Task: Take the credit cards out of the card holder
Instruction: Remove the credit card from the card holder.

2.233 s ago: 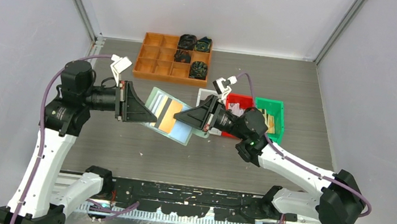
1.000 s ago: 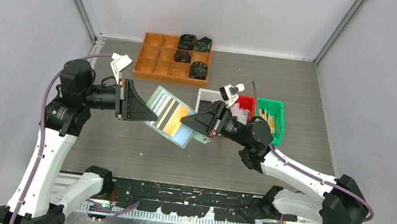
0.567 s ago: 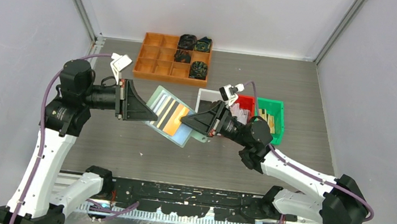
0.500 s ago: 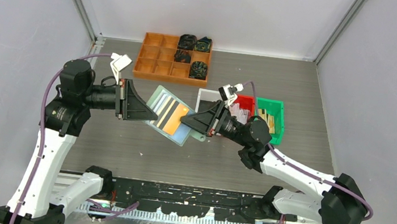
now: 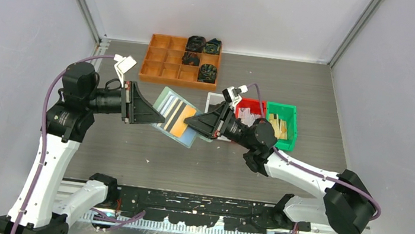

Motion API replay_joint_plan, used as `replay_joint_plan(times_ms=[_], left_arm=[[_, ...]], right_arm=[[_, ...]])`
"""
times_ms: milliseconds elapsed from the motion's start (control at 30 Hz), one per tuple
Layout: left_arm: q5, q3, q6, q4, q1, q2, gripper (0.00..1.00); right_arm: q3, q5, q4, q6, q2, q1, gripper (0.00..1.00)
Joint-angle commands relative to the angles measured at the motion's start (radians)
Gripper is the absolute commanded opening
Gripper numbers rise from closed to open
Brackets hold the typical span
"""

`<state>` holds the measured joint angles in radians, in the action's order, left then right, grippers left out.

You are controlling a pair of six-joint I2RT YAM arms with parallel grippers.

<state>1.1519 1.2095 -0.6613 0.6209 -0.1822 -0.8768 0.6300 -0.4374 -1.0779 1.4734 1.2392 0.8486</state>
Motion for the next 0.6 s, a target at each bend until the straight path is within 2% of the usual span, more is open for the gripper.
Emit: replay_joint_plan(times_ms=[0, 100, 367, 567], left_arm=[[0.063, 0.056, 0.005, -0.037, -0.002, 0.012, 0.0], [0.056, 0.066, 0.015, -0.032, 0.007, 0.01, 0.0], [0.04, 0.096, 0.041, -0.011, 0.023, -0.001, 0.0], [0.042, 0.108, 0.074, 0.015, 0.038, -0.006, 0.0]], right_arm=[[0.018, 0.019, -0.066, 0.008, -0.013, -0.001, 0.16], [-0.015, 0.03, -0.03, -0.015, -0.052, -0.005, 0.01], [-0.065, 0.016, 0.163, -0.082, -0.194, -0.055, 0.01], [-0.073, -0.049, 0.283, -0.074, -0.305, -0.151, 0.01]])
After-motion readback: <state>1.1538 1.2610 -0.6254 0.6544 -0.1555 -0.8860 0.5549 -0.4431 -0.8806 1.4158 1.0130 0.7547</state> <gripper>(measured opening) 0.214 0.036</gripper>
